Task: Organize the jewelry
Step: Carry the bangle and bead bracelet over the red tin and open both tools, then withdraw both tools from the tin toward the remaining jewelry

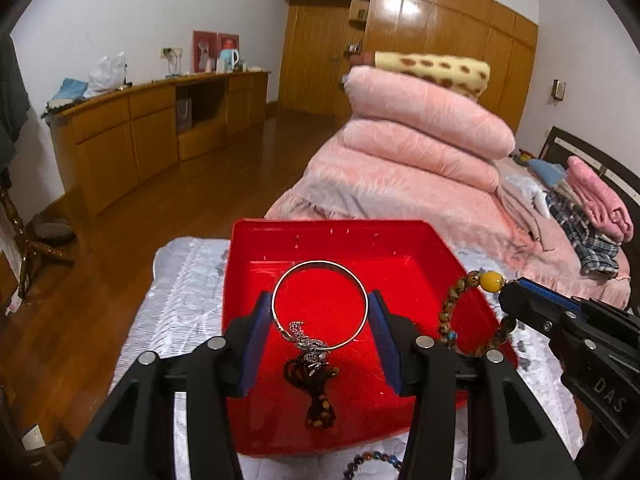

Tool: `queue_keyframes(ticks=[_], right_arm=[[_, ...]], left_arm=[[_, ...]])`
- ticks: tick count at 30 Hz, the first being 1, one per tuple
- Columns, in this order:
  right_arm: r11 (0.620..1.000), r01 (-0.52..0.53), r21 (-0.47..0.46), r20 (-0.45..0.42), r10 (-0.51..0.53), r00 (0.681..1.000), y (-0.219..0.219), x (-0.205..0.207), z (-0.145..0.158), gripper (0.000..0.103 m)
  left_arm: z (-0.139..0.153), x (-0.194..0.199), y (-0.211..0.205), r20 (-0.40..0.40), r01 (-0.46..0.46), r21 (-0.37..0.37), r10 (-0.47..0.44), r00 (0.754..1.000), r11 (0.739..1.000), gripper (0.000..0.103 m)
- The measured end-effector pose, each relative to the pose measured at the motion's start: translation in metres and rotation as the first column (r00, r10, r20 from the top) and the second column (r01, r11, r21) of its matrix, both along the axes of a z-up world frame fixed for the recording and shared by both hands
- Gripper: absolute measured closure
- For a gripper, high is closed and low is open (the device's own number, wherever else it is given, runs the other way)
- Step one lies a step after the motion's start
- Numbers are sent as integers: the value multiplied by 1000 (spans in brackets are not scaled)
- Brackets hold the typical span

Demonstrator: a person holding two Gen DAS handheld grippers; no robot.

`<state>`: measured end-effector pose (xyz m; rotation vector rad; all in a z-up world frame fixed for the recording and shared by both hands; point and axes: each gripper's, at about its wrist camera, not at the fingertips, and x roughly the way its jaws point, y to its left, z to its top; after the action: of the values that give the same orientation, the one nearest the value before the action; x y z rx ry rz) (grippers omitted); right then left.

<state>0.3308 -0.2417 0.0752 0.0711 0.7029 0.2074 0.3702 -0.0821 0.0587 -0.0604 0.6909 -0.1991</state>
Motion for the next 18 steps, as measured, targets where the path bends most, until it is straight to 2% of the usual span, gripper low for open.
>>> queue_keyframes(ticks=[7, 9, 11, 14, 16, 18], right_arm=[[1000, 2, -14, -58, -3, 998, 1, 19, -23, 92], [999, 12, -37, -68, -14, 998, 1, 22, -27, 86], [997, 39, -73, -62, -44, 997, -1, 22, -29, 77], [993, 69, -99, -42, -74, 996, -6, 17, -26, 75], [991, 84, -106, -23, -87, 996, -9, 11, -22, 70], [985, 106, -135, 18, -105, 994, -10, -3, -15, 57]], left_arm=[[-20, 17, -3, -46, -1, 11, 1, 999, 1000, 54], [-24, 19, -3, -64, 3, 6, -2, 998, 1000, 54], [-25, 18, -2, -63, 8, 0, -8, 998, 1000, 48], [-18, 13, 4, -44, -2, -7, 1, 999, 1000, 43], [-9, 6, 11, -23, -9, -19, 9, 1000, 1000, 36], [0, -5, 19, 6, -16, -29, 16, 1000, 999, 30]])
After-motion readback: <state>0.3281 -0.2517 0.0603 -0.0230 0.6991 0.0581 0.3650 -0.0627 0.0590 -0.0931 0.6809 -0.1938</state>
